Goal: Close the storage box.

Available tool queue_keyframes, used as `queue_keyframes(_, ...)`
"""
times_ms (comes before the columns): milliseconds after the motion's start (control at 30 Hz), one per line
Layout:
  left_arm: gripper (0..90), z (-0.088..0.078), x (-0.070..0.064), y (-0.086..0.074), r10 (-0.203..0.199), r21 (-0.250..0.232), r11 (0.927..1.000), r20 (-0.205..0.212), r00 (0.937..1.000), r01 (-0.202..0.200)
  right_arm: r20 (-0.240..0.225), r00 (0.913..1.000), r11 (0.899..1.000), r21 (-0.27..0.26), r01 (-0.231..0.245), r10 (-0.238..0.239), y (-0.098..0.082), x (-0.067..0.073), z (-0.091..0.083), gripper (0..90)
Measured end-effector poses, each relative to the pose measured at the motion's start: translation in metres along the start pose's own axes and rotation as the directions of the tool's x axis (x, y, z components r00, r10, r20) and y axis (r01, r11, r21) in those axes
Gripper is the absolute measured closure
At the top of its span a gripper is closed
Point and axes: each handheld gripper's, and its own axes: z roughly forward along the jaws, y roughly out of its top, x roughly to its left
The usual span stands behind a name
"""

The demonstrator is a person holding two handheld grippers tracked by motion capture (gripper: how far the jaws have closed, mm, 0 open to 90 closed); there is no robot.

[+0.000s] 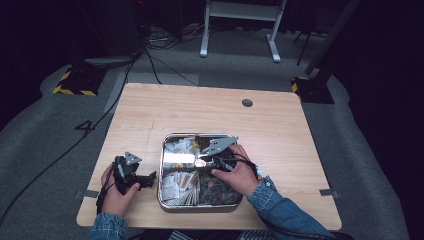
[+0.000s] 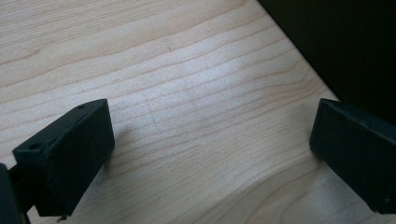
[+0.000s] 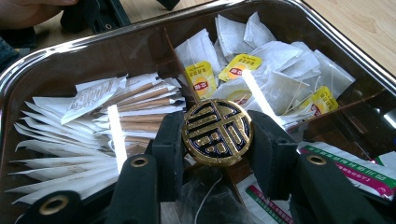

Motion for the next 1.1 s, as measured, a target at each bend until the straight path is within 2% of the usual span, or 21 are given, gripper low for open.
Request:
queue_keyframes(467,0.2,0.0001,-0.0002,0.0,-0.002,-0.001,1.0,-0.001,1.0,0.002,-0.012,0.9998,1.0,-0.009,-0.016,0.016,-0.0039,-0.006,0.0049,58.6)
queue_keyframes(633,0.2,0.0001,-0.0002,0.0,-0.001,-0.001,1.0,-0.001,1.0,0.001,0.006,1.0,1.0,-0.01,0.004,-0.004,-0.0055,-0.003,0.0047,58.5)
queue_keyframes(833,0.2,0.0001,-0.0002,0.0,-0.001,0.0,1.0,-0.001,1.0,0.001,0.006,1.0,1.0,-0.007,-0.005,0.005,-0.006,-0.0025,0.0045,58.6)
queue_keyframes(967,0.2,0.0,-0.0002,0.0,-0.001,0.0,1.0,-0.002,1.0,0.001,0.005,0.9998,1.0,-0.008,-0.02,0.02,-0.0062,-0.0026,0.0044,58.4)
queue_keyframes(1100,0.2,0.0007,0.0005,0.0008,0.004,-0.001,1.0,0.0,1.0,-0.004,-0.012,0.9984,0.998,-0.015,-0.056,0.056,-0.007,-0.0055,0.0033,56.5)
